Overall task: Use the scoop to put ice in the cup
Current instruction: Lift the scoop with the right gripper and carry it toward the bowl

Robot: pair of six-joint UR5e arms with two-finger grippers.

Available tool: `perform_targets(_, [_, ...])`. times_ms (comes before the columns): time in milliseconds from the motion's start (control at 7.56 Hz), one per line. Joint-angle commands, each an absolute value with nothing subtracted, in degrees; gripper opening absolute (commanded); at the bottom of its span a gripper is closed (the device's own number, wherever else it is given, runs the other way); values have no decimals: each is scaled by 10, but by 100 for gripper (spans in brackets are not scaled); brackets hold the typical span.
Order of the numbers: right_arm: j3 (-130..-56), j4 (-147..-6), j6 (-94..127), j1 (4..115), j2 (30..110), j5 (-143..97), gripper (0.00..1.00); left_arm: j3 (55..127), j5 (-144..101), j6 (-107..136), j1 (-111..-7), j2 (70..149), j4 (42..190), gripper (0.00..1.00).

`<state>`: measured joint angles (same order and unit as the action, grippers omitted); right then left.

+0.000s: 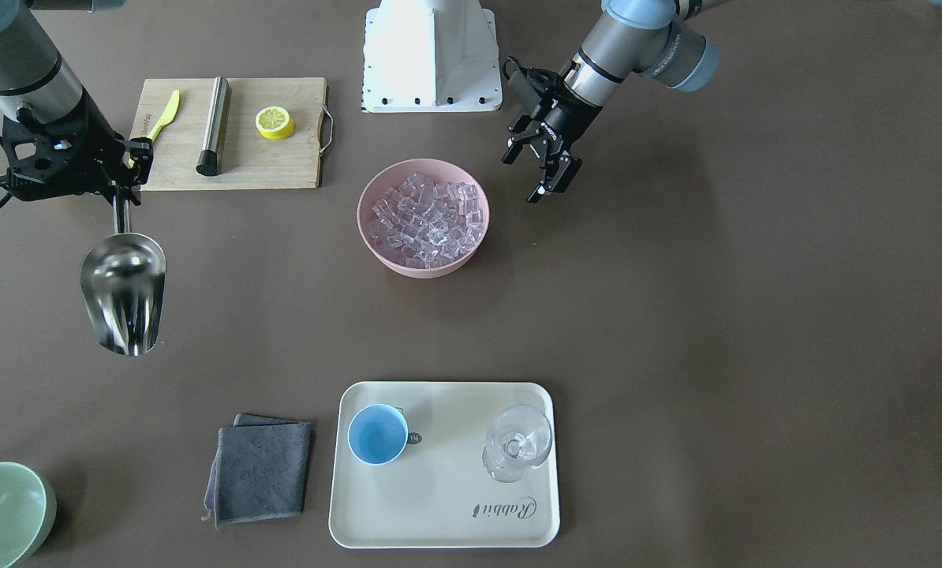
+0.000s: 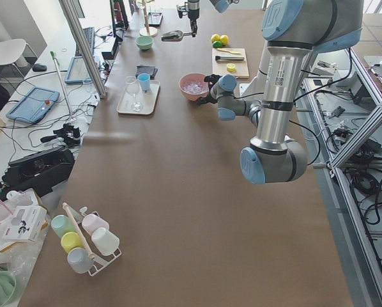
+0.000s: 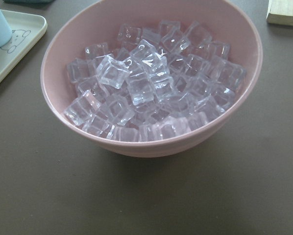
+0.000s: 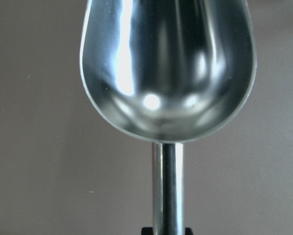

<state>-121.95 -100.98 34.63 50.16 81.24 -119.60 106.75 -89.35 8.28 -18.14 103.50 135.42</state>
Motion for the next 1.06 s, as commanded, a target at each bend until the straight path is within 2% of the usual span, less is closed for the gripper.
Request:
perform_targets(0, [-1216, -1116, 206, 509, 773, -1201, 0, 1060, -886, 83, -173, 1046, 1374, 98])
perform_targets(265, [-1216, -1121, 67, 510, 776, -1202, 0, 1025, -892, 84, -172, 1042, 1429, 98])
perform_targets(529, [-1254, -1210, -30, 518, 755, -1182, 0, 1021, -896, 78, -177, 1042, 1427, 98])
perform_targets(794, [-1254, -1388, -76, 511, 651, -1138, 0, 1020, -910, 70, -188, 1050, 1426, 98])
perform_targets(926, [-1258, -1400, -76, 486, 636, -1124, 0, 1013, -951, 17, -219, 1052, 1426, 98])
